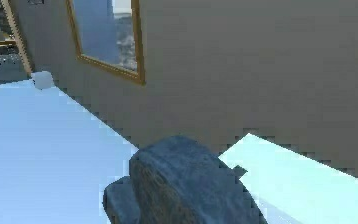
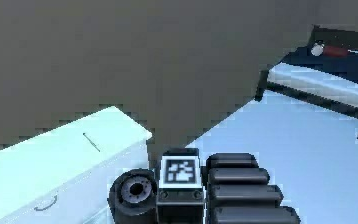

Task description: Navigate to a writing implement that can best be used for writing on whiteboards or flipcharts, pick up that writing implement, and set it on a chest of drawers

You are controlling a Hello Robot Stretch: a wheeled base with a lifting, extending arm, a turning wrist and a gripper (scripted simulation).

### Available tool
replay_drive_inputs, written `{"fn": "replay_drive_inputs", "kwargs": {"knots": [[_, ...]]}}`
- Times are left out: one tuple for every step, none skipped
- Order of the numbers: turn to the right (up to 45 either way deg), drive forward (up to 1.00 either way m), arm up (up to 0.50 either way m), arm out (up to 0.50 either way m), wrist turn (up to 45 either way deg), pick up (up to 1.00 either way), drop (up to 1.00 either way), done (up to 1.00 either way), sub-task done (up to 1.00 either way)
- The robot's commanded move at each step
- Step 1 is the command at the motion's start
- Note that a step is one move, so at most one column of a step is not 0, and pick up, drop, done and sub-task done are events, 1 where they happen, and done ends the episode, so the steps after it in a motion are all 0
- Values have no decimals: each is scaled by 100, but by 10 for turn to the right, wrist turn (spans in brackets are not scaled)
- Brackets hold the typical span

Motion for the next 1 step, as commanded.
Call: {"fn": "replay_drive_inputs", "kwargs": {"knots": [[-450,0,0,0,0,0,0,0,0]]}}
